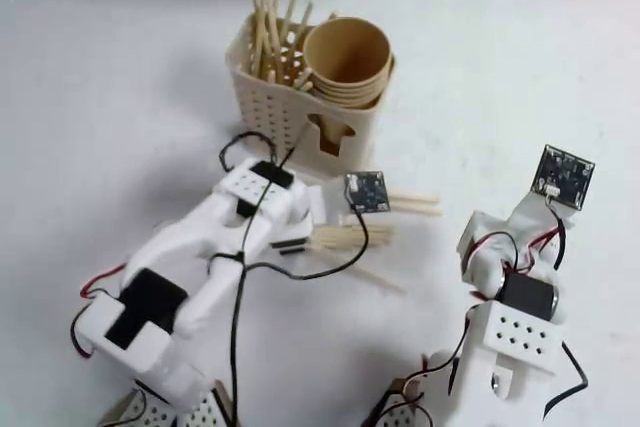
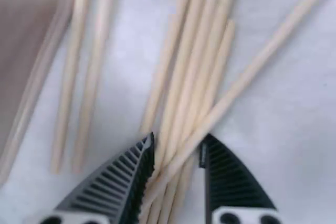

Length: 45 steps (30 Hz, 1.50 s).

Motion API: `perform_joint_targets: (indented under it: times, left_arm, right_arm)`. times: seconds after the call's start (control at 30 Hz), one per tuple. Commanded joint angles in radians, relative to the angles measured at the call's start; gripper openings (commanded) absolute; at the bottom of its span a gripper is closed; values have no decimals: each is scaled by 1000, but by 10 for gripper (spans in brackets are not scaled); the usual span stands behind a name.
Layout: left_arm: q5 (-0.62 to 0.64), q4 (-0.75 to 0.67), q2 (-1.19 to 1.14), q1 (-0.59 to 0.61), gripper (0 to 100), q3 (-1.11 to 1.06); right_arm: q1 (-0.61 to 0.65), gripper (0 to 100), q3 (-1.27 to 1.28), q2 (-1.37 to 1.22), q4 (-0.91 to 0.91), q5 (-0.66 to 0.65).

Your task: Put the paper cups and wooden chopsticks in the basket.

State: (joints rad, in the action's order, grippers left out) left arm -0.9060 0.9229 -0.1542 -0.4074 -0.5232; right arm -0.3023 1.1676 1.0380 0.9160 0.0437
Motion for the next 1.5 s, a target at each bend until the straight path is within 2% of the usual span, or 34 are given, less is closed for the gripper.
perform_joint_targets:
  times: [0.0,0.17,0.27,0.37,0.73,0.97,1.37,1.47]
  left_arm:
    - [-2,-17,-10,-8,85,60]
    - [-2,-14,-10,-7,75,52]
    - [-9,32,-8,-8,18,61]
    - [-5,106,18,-8,22,83]
    - [0,321,351,-7,22,83]
    - [0,416,486,8,21,84]
    - [5,434,725,117,21,92]
    - [63,416,797,120,21,92]
  right_arm:
    - [-10,18,-6,12,-16,-8]
    - [-10,18,-6,12,-16,-8]
    - [-10,18,-6,12,-16,-8]
    - [-10,18,-6,12,-16,-8]
    - [-10,18,-6,12,-16,-8]
    - [-10,18,-6,12,-16,-6]
    - [-10,18,-5,12,-15,-6]
    - [-10,18,-5,12,-15,-6]
